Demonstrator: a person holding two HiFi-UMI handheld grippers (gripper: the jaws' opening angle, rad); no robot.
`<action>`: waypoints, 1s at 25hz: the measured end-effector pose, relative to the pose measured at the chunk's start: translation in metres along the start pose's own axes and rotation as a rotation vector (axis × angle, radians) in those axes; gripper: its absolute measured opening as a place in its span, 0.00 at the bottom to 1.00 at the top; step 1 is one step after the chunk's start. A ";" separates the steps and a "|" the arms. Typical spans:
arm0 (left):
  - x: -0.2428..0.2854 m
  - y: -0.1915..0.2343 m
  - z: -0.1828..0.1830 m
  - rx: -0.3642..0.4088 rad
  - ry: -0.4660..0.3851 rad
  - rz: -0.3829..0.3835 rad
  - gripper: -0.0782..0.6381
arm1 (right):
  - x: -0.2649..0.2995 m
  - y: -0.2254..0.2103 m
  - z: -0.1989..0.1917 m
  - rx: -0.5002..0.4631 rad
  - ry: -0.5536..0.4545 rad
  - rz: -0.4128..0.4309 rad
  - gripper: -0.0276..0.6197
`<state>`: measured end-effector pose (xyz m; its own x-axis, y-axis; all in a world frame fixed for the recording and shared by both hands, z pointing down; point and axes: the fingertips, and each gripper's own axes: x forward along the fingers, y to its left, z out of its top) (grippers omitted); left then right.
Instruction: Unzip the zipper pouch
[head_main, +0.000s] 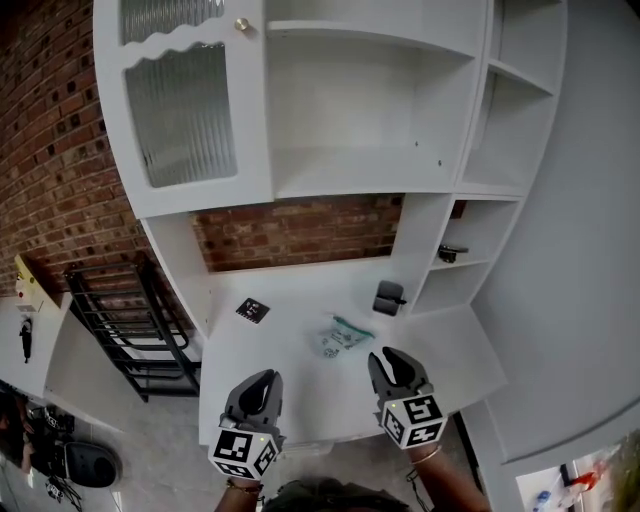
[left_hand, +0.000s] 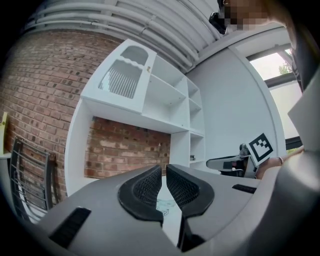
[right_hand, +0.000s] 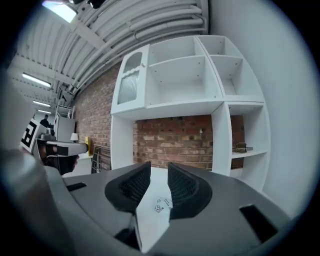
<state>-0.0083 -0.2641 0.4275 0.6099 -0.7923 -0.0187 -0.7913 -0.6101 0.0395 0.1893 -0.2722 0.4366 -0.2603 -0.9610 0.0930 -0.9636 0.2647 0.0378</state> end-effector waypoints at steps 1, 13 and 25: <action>0.000 -0.002 0.002 0.004 -0.003 0.007 0.15 | -0.005 0.005 0.004 -0.014 -0.014 -0.005 0.20; -0.018 -0.005 0.001 -0.014 -0.008 0.121 0.13 | -0.048 0.009 0.017 -0.009 -0.105 -0.111 0.05; -0.030 -0.006 -0.004 -0.013 -0.008 0.169 0.12 | -0.059 0.007 0.012 -0.010 -0.098 -0.107 0.04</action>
<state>-0.0214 -0.2366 0.4316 0.4679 -0.8836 -0.0186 -0.8819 -0.4682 0.0554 0.1967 -0.2148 0.4192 -0.1608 -0.9869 -0.0101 -0.9857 0.1601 0.0521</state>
